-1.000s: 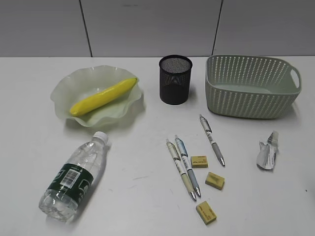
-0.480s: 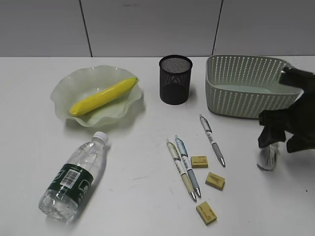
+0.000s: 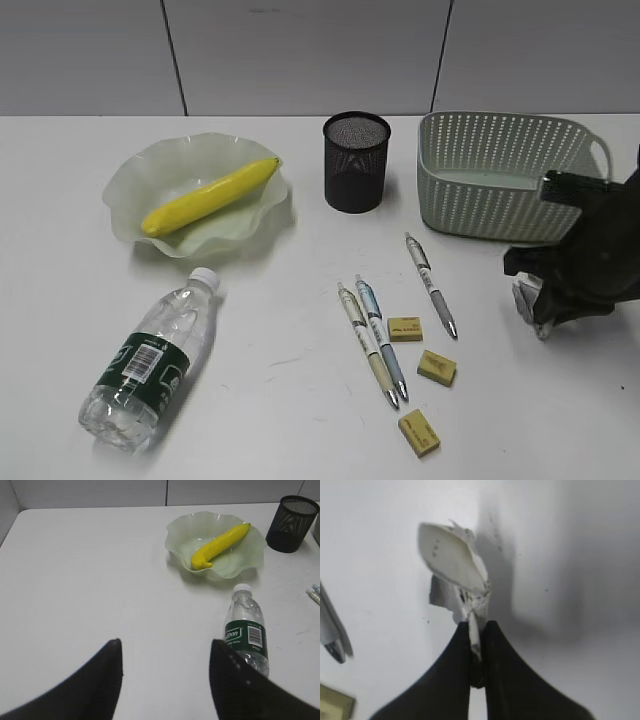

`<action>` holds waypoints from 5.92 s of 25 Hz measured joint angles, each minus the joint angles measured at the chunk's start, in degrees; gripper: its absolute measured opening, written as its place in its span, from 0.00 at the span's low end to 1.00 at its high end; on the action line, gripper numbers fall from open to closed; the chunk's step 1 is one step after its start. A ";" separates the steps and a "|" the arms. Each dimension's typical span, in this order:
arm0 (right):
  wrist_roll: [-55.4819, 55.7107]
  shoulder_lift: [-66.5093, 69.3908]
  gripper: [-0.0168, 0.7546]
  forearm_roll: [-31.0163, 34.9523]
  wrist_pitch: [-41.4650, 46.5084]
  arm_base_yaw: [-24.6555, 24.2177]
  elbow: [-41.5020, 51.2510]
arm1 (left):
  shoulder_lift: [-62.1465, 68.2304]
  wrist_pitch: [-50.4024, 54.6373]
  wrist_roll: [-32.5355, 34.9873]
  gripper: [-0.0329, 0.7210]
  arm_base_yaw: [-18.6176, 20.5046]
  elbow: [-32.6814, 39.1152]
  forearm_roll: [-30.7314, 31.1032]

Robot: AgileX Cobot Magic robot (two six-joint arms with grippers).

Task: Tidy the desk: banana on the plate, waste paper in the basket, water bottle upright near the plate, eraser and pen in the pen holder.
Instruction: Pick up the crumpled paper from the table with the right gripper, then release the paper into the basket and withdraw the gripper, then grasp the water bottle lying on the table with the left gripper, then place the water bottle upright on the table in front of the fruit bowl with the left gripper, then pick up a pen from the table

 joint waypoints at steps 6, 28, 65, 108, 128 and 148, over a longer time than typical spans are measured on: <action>-2.38 -18.31 0.08 -3.04 -2.58 0.00 1.82 | 0.00 0.00 0.00 0.60 0.00 0.00 0.00; -5.26 -21.07 0.71 -11.73 3.55 -0.35 -12.19 | 0.00 0.00 0.00 0.60 0.00 0.00 0.00; -6.88 -104.14 0.69 -7.33 31.58 -0.35 20.16 | 93.79 -22.54 2.94 0.86 -19.19 -24.49 -6.54; -6.93 -104.14 0.62 -7.33 31.48 -0.35 20.16 | 97.73 -127.17 -2.42 0.55 -3.33 14.79 0.84; -6.93 -104.14 0.62 -7.33 31.48 -0.35 20.16 | 103.15 -130.40 -2.34 0.81 -3.15 15.19 8.23; -6.93 -104.14 0.62 -7.33 31.43 -0.35 20.16 | 46.67 -36.68 -6.09 0.73 -3.38 -2.57 7.47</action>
